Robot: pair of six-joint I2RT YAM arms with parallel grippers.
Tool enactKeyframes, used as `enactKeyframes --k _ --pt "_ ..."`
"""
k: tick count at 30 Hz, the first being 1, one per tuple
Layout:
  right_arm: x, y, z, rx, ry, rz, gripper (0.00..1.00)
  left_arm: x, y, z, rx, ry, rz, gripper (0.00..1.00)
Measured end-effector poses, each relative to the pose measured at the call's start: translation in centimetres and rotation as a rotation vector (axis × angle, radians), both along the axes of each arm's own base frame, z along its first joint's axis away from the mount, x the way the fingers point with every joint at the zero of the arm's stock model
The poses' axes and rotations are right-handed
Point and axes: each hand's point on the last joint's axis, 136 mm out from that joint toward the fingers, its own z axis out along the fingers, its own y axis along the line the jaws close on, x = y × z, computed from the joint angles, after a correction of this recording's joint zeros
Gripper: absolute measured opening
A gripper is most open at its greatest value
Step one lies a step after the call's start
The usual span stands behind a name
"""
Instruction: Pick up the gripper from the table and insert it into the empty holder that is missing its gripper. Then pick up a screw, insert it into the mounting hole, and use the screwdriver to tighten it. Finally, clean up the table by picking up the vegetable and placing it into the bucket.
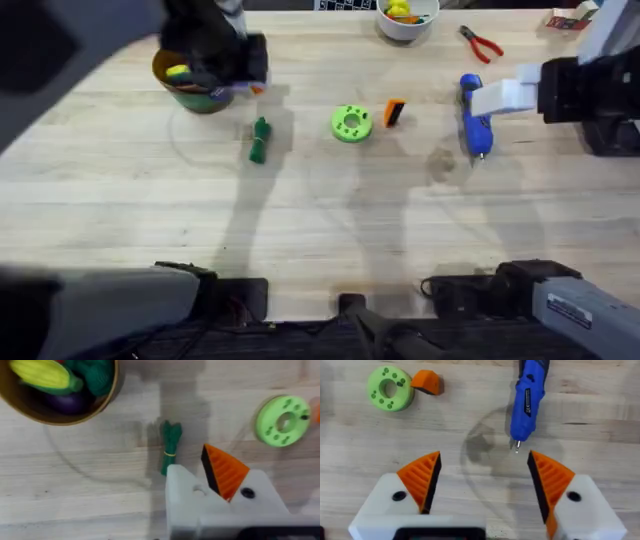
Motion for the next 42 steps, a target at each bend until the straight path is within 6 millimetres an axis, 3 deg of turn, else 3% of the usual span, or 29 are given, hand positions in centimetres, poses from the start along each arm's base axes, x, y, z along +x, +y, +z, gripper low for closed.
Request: enactKeyframes --k 5,12,13,17,19,20,31,42 --pt "0.0 0.0 0.0 0.000 0.000 0.000 0.994 -0.5 0.2 3.7 -0.020 -0.104 0.001 0.017" --pt "0.0 0.0 0.0 0.000 0.000 0.000 0.994 -0.7 0.2 4.1 -0.021 -0.114 0.002 0.018" --pt "0.0 0.0 0.0 0.000 0.000 0.000 0.994 -0.7 0.3 4.1 -0.018 -0.115 -0.003 0.056" --pt "0.0 0.0 0.0 0.000 0.000 0.000 0.994 -0.7 0.3 4.0 -0.016 -0.114 -0.004 0.701" --pt "0.0 0.0 0.0 0.001 0.000 0.000 0.994 -0.7 0.3 4.0 -0.017 -0.114 -0.001 0.944" --pt "0.0 0.0 0.0 0.002 -0.001 0.001 0.994 -0.7 0.3 4.0 -0.017 -0.114 -0.002 0.975" --pt "-0.1 0.1 0.0 0.004 0.004 -0.001 0.993 -0.3 0.2 4.3 -0.011 -0.136 -0.024 0.985" --pt "-0.1 0.1 0.0 0.005 0.004 -0.001 0.994 1.3 -0.1 5.5 0.109 -0.245 -0.280 0.985"
